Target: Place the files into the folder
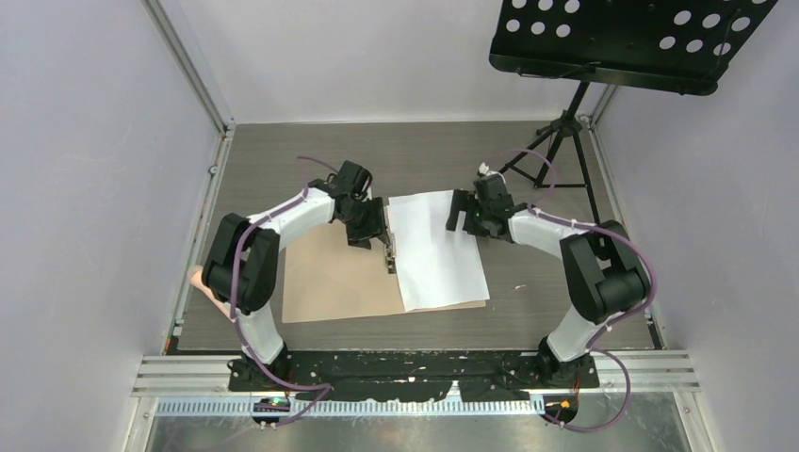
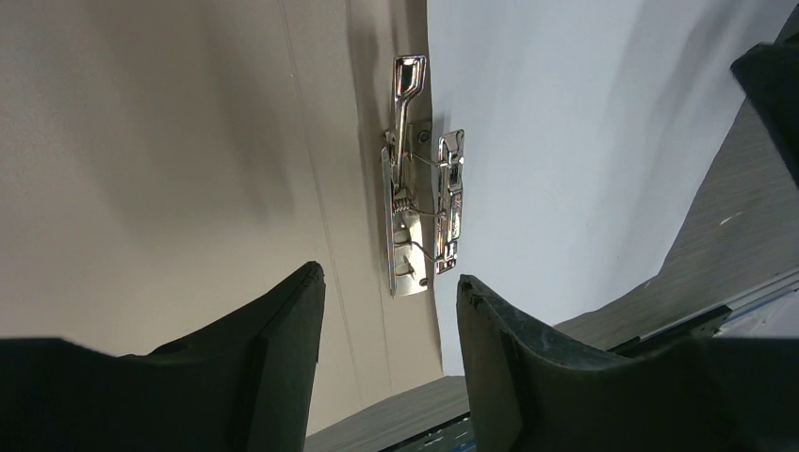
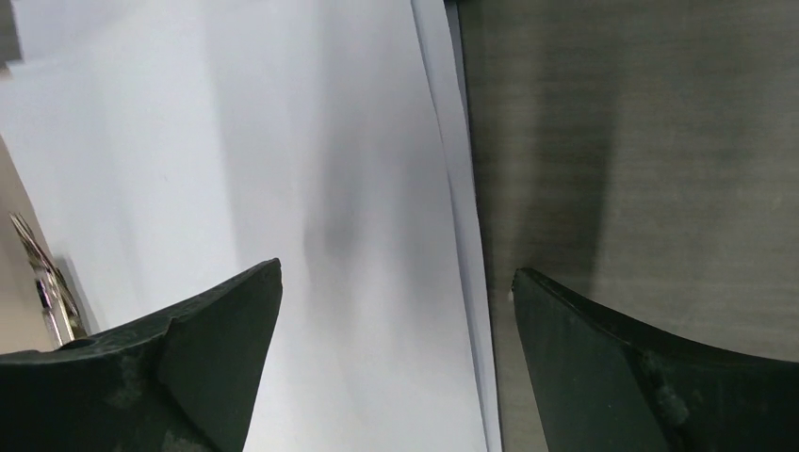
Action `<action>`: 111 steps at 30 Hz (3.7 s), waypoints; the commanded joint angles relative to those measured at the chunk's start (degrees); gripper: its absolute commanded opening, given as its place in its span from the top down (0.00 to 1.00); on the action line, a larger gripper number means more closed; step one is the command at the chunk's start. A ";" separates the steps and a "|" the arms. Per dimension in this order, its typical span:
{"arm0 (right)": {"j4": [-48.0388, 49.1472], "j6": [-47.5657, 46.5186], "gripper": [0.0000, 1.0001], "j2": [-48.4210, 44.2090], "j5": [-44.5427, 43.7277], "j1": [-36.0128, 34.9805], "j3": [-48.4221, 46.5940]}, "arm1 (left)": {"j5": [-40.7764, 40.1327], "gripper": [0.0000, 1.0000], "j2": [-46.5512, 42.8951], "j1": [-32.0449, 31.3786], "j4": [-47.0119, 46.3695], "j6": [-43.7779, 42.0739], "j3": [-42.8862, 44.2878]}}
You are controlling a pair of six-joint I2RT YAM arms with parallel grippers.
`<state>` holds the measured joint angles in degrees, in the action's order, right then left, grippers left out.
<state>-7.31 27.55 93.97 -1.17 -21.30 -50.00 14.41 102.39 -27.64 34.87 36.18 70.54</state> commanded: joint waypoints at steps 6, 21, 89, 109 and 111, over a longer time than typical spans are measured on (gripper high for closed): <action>18.05 -4.28 0.01 8.56 -3.27 1.06 -8.40 | 3.07 0.46 1.89 0.48 -3.69 1.78 -0.16; 25.49 -3.17 0.01 9.98 3.19 -0.54 -3.62 | 2.12 0.46 5.33 1.00 -2.31 2.05 3.30; -17.79 26.81 0.74 -23.72 -13.37 -37.85 17.74 | -5.18 0.97 33.60 -2.48 -1.93 23.93 42.53; -13.63 25.35 0.76 -22.25 -12.43 -37.90 17.08 | -0.01 0.99 32.14 -3.04 -1.68 19.70 40.40; -12.87 25.15 0.76 -21.79 -11.64 -37.97 17.06 | 0.47 0.99 32.16 -3.04 -1.61 19.40 40.66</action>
<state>-22.63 53.47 71.68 -12.75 -58.81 -31.66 13.52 136.20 -30.35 30.74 57.84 109.49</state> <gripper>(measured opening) 0.241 0.007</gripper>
